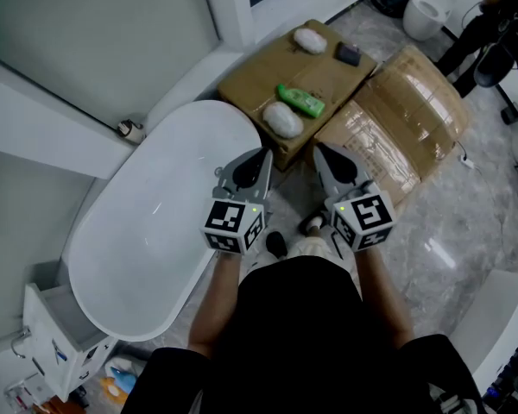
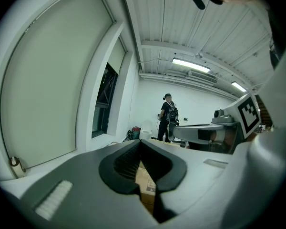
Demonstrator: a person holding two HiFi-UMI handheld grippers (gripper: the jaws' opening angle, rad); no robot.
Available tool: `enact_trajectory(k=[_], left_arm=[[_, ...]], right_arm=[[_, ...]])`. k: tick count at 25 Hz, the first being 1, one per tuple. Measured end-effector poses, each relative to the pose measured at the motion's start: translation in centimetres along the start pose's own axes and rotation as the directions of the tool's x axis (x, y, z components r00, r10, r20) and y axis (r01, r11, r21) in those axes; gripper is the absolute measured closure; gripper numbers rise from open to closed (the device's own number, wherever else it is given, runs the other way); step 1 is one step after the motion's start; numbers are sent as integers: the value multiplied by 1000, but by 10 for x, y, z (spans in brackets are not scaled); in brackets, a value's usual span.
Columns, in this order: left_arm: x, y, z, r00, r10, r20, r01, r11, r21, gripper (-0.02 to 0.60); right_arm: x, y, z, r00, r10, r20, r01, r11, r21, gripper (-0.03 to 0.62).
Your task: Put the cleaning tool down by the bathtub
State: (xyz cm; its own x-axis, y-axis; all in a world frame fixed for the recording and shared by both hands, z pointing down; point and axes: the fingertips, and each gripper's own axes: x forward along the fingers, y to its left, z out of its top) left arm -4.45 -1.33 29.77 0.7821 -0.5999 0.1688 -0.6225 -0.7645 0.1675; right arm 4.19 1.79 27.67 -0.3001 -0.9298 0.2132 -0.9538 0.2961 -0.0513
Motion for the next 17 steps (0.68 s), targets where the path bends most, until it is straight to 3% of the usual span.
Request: enact_trajectory(k=[17], left_arm=[[1, -3, -4, 1000, -2, -9, 2, 1000, -4, 583]], right_arm=[[-2, -6, -3, 1000, -6, -7, 6, 1000, 22, 586]])
